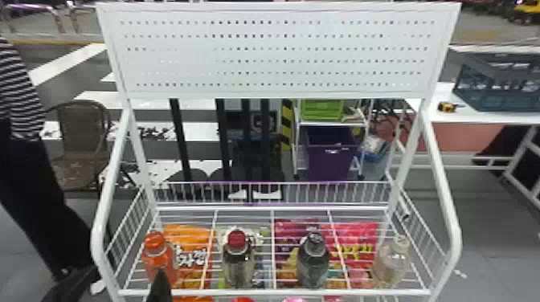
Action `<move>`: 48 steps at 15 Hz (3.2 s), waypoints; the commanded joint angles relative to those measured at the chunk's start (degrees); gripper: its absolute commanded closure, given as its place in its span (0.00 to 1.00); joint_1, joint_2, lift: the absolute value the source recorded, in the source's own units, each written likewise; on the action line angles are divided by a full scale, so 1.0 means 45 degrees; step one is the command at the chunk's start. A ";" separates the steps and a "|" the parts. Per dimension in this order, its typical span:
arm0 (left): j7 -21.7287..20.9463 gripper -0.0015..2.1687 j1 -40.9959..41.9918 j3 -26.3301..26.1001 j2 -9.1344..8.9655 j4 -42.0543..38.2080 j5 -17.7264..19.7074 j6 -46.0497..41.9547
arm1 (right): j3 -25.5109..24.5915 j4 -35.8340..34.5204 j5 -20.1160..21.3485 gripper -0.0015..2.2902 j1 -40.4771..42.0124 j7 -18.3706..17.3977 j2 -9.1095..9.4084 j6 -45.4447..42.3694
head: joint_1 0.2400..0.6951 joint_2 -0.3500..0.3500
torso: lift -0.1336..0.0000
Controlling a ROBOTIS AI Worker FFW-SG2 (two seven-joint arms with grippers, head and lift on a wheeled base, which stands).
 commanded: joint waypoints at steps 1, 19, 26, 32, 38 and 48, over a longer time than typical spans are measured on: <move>0.0001 0.07 -0.0038 -0.0028 0.0036 0.0084 0.0000 0.0017 | 0.0374 0.1412 0.0488 0.04 -0.1222 -0.0218 0.0011 -0.0104 | 0.57 0.50 | 1.00; 0.0020 0.07 -0.0195 -0.0047 0.0036 0.0298 0.0039 0.0290 | 0.0921 0.5592 0.0937 0.63 -0.5890 -0.1253 0.0011 0.1380 | 0.57 0.50 | 1.00; 0.0020 0.07 -0.0370 -0.0379 0.0114 0.0240 -0.0019 0.0681 | 0.0842 0.2701 0.0332 0.81 -0.4034 -0.1507 0.0011 0.2747 | 0.57 0.50 | 1.00; -0.0019 0.07 -0.0292 -0.0418 0.0173 -0.0053 -0.0039 0.0954 | 0.0745 -0.1479 -0.0176 0.81 -0.1573 -0.1488 -0.0117 0.3411 | 0.57 0.50 | 1.00; -0.0038 0.07 -0.0370 -0.0594 0.0251 -0.0092 -0.0039 0.1345 | 0.0452 -0.4604 -0.0352 0.81 0.0575 -0.1312 -0.0313 0.3958 | 0.57 0.50 | 1.00; 0.0157 0.07 0.0333 -0.1082 0.0368 -0.0483 -0.0723 0.1267 | 0.1448 0.2154 0.0429 0.81 -0.4229 -0.1332 -0.0078 0.3060 | 0.57 0.50 | 1.00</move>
